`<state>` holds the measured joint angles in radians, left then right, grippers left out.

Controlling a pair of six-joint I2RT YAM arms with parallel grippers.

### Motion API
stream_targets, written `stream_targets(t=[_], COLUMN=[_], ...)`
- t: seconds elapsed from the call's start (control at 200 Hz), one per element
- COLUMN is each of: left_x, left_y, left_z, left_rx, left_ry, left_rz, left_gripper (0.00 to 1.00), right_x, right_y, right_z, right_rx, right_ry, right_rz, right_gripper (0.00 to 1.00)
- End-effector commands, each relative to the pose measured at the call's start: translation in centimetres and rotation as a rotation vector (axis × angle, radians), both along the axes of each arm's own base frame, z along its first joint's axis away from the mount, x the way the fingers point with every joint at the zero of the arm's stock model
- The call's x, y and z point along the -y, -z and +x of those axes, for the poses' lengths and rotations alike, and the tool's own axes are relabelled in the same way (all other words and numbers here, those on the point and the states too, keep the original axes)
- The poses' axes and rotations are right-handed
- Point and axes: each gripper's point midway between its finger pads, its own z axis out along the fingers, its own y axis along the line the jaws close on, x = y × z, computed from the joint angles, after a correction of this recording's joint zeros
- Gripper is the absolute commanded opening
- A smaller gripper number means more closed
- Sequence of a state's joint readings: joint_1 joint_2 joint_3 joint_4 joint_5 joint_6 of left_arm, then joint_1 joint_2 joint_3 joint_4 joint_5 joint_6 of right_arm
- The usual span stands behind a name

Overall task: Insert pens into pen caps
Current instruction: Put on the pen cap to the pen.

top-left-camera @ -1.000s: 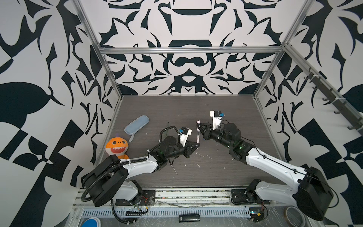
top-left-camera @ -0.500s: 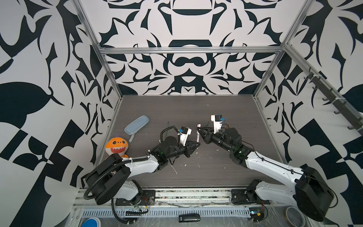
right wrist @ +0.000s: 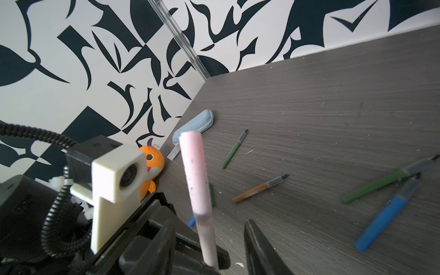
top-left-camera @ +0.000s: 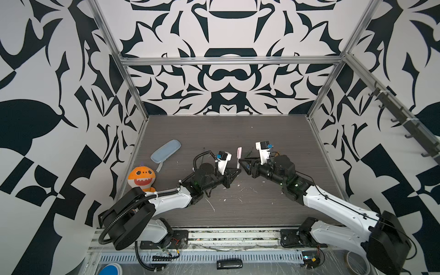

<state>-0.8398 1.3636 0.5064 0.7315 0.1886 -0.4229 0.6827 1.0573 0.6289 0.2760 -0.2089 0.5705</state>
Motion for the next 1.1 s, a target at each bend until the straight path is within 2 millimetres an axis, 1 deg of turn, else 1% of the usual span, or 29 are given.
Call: stream_targets(t=[0.0, 0.1, 0.165, 0.265, 0.375, 0.49, 0.585, 0.59, 0.6, 0.69, 0.78, 0.875, 0.975, 1.045, 1.095], left_x=[-0.5, -0.7, -0.8, -0.9, -0.9, -0.9, -1.0, -1.1, -1.1, -1.3, -1.3, -1.3, -1.2, -1.2, -1.2], left_y=[-0.9, -0.8, -0.7, -0.8, -0.9, -0.8, -0.7, -1.3, -1.8, -2.0, -2.1, -2.2, -2.2, -2.3, -2.3], left_z=[0.7, 0.5, 0.5, 0.6, 0.5, 0.6, 0.5, 0.4, 0.4, 0.3, 0.3, 0.2, 0.2, 0.1, 0.1], left_rx=[0.061, 0.077, 0.089, 0.101, 0.102, 0.100, 0.096, 0.107, 0.116, 0.119, 0.121, 0.122, 0.120, 0.122, 0.121], left_ry=[-0.027, -0.018, -0.017, -0.013, -0.013, -0.015, -0.013, -0.014, -0.016, -0.019, -0.019, -0.017, -0.014, -0.011, -0.010], left_rz=[0.056, 0.094, 0.118, 0.144, 0.149, 0.152, 0.152, 0.141, 0.131, 0.125, 0.123, 0.120, 0.119, 0.115, 0.115], left_gripper=[0.02, 0.02, 0.02, 0.02, 0.01, 0.01, 0.01, 0.01, 0.01, 0.01, 0.01, 0.01, 0.01, 0.01, 0.01], right_x=[0.5, 1.2, 1.1, 0.2, -0.5, -1.9, -2.3, -2.3, -2.3, -2.3, -2.1, -1.6, -1.5, -1.9, -2.2], right_y=[-2.0, -3.0, -3.8, -5.4, -5.9, -5.6, -5.5, -5.5, -5.4, -5.4, -5.2, -5.0, -4.7, -4.5, -4.5], right_z=[-0.4, -0.2, 0.1, 0.8, 2.2, 2.8, 3.1, 3.1, 3.1, 3.2, 3.1, 3.2, 3.3, 3.2, 3.2], right_rx=[0.038, 0.048, 0.054, 0.050, 0.027, -0.002, -0.017, -0.017, -0.019, -0.020, -0.022, -0.018, -0.023, -0.032, -0.037], right_ry=[-0.005, 0.025, 0.027, 0.010, 0.020, -0.017, -0.022, -0.023, -0.022, -0.017, -0.011, 0.011, 0.019, 0.000, -0.014], right_rz=[-0.058, -0.091, -0.099, -0.104, -0.133, -0.134, -0.132, -0.131, -0.132, -0.128, -0.132, -0.138, -0.148, -0.147, -0.144], right_gripper=[0.53, 0.55, 0.55, 0.51, 0.44, 0.38, 0.35, 0.35, 0.35, 0.32, 0.32, 0.38, 0.38, 0.35, 0.28])
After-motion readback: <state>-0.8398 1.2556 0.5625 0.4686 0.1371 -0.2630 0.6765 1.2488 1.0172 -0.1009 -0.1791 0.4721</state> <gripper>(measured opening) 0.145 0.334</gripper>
